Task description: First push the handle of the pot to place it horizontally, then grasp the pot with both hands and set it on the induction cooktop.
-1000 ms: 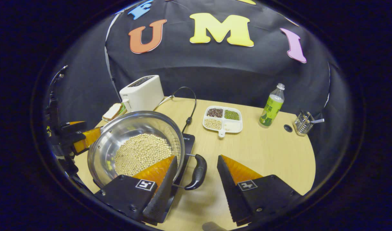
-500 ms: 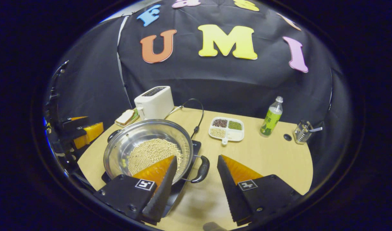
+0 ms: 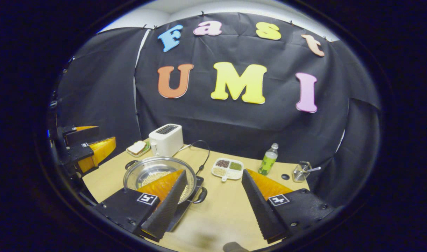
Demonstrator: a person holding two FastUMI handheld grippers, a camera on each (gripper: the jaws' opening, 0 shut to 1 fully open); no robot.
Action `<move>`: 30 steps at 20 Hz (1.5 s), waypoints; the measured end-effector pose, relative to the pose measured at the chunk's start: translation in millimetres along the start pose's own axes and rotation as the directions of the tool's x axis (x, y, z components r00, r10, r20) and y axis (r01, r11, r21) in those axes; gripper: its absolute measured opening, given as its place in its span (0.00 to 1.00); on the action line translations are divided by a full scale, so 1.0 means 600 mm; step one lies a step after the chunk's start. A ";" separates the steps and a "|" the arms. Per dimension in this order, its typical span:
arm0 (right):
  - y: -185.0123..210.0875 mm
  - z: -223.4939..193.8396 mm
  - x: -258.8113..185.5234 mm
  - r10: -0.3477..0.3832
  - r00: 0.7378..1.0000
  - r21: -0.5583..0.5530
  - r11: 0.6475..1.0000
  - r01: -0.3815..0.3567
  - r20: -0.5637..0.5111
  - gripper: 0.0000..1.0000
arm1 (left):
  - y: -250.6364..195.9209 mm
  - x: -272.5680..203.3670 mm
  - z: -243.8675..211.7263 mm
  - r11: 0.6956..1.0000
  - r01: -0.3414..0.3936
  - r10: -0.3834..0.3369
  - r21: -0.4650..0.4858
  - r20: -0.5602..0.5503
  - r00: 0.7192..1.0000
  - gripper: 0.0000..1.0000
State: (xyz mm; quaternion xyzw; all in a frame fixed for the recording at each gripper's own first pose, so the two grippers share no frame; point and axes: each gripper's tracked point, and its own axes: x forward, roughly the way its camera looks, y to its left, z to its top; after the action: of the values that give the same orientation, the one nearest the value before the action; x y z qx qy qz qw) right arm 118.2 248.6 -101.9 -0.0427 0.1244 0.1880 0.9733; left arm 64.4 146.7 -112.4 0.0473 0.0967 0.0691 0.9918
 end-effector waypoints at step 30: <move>-0.443 0.120 -0.403 -0.211 0.925 0.148 0.974 0.172 0.315 1.00 | -0.356 -0.239 0.294 0.996 0.048 -0.028 -0.073 0.257 0.966 0.96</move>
State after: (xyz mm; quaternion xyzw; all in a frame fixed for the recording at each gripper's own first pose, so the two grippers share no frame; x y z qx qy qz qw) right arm 17.3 -73.8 39.9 0.0346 -0.0336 0.0888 0.9949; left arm -12.9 -99.1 63.6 0.0150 -0.0339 0.0472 0.9982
